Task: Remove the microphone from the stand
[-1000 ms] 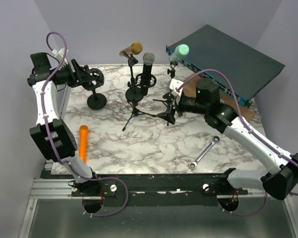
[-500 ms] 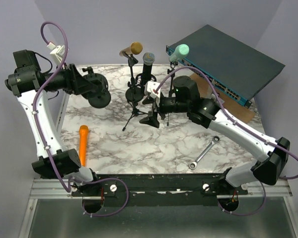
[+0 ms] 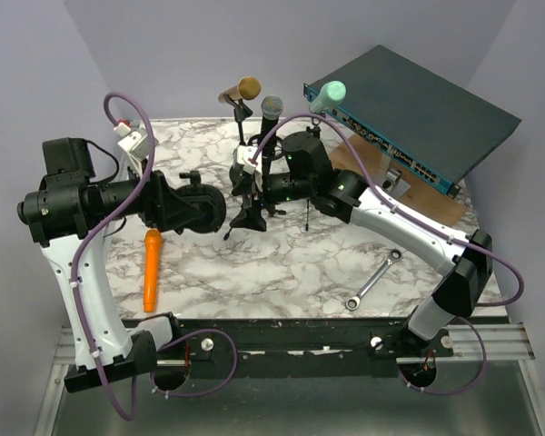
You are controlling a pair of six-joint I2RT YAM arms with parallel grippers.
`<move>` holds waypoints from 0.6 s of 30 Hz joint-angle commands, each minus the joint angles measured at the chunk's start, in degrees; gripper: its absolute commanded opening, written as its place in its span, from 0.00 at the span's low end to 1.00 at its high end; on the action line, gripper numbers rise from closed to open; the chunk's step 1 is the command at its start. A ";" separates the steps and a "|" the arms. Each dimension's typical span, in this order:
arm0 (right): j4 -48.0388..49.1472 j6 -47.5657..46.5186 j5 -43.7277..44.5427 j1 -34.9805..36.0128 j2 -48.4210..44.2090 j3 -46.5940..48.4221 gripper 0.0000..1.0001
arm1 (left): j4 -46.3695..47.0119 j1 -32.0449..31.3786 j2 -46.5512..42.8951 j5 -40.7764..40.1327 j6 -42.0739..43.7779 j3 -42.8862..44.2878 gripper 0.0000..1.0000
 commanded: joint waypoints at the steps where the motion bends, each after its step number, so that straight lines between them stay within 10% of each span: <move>1: 4.79 1.51 -2.92 0.37 1.50 -2.35 0.80 | -0.76 -3.77 -3.62 5.86 -0.56 -4.81 0.00; 18: 17.44 5.16 -9.22 0.66 1.14 -14.97 0.75 | 34.65 -10.62 -14.84 14.96 -36.09 -20.00 0.00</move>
